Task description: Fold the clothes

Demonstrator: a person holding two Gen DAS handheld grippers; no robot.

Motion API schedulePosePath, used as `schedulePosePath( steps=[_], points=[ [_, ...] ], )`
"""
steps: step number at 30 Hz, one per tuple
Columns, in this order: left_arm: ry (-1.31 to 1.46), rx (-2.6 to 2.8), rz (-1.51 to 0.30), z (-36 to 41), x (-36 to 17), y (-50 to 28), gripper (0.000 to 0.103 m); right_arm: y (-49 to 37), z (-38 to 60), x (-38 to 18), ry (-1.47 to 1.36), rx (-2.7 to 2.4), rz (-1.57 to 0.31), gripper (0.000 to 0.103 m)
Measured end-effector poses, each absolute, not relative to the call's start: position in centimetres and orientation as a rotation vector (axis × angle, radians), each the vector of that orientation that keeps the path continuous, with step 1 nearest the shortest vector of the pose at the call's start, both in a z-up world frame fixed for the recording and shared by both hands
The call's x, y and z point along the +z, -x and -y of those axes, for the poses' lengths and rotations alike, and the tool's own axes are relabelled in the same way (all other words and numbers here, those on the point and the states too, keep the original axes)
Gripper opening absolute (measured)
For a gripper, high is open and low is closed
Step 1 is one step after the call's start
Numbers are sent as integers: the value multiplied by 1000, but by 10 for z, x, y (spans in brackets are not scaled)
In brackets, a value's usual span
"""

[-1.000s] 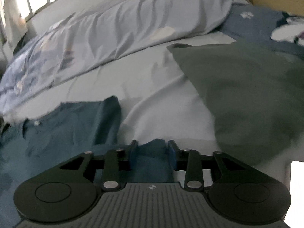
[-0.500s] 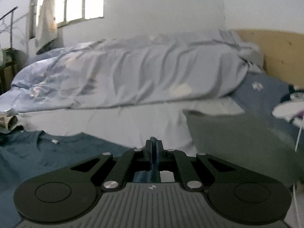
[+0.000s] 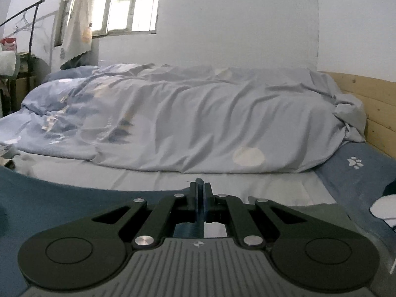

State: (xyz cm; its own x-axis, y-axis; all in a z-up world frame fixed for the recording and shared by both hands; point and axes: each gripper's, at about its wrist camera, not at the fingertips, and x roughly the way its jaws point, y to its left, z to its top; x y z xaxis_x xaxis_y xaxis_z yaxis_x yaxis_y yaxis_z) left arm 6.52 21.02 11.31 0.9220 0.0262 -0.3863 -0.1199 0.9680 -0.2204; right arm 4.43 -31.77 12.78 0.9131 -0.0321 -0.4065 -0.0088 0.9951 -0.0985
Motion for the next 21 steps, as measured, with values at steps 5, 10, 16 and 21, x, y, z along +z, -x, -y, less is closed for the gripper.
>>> schedulePosePath(
  steps=[5,10,16,21],
  points=[
    [185,84,-429,-202,101,-96,1,-85,320,113,114,-16,-451,3],
    [140,95,-453,-195,85,-115,1,-115,325,89,127,-20,-500,2],
    [95,116,-486,-192,68,-131,1,-141,326,59,133,-14,-560,2],
    [63,134,-508,-187,54,-137,2,-152,324,38,135,-18,-606,2]
  ],
)
